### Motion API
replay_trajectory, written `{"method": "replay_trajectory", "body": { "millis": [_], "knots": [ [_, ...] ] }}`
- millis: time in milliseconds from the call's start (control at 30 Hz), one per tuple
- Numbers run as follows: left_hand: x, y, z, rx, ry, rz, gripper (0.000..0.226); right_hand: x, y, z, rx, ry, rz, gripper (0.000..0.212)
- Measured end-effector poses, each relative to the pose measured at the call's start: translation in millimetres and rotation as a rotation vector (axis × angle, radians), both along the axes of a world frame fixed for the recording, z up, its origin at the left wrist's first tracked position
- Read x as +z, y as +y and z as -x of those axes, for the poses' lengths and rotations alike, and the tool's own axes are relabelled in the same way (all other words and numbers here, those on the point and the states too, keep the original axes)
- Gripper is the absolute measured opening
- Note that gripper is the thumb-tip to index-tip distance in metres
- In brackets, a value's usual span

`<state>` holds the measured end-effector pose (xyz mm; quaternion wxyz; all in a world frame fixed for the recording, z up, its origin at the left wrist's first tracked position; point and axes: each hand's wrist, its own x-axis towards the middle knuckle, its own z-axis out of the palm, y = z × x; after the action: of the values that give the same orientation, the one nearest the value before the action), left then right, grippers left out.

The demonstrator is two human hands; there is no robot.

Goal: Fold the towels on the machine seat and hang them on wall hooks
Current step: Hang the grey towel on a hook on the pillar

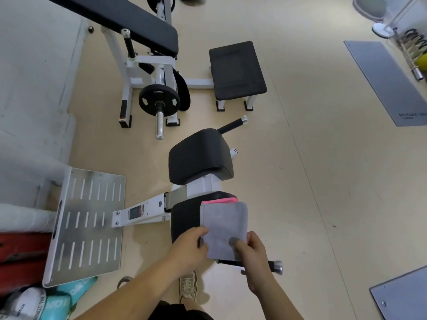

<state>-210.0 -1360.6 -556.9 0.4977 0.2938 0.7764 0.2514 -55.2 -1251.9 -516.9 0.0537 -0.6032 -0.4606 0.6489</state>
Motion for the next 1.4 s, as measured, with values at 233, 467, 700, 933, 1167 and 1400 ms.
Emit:
{"method": "replay_trajectory", "body": {
  "millis": [233,467,700,933,1167,1400],
  "knots": [
    [31,-10,20,0.203,0.055,-0.170,0.020,25,-11,25,0.177,0.160,-0.187,0.020],
    [98,-34,79,0.008,0.435,-0.347,0.081,77,-13,83,0.674,0.215,-0.411,0.022],
    [173,-106,138,0.222,0.282,-0.284,0.031,148,-41,213,1.107,0.224,-0.613,0.035],
    [235,-240,230,0.828,0.157,-0.469,0.022,206,-125,356,1.458,0.281,-0.695,0.039],
    [279,-366,296,1.145,0.045,-0.670,0.024,236,-232,471,1.265,0.474,-0.498,0.034],
    [294,-429,357,1.272,0.103,-0.593,0.011,245,-307,565,1.204,0.587,-0.380,0.029]
  ]
}}
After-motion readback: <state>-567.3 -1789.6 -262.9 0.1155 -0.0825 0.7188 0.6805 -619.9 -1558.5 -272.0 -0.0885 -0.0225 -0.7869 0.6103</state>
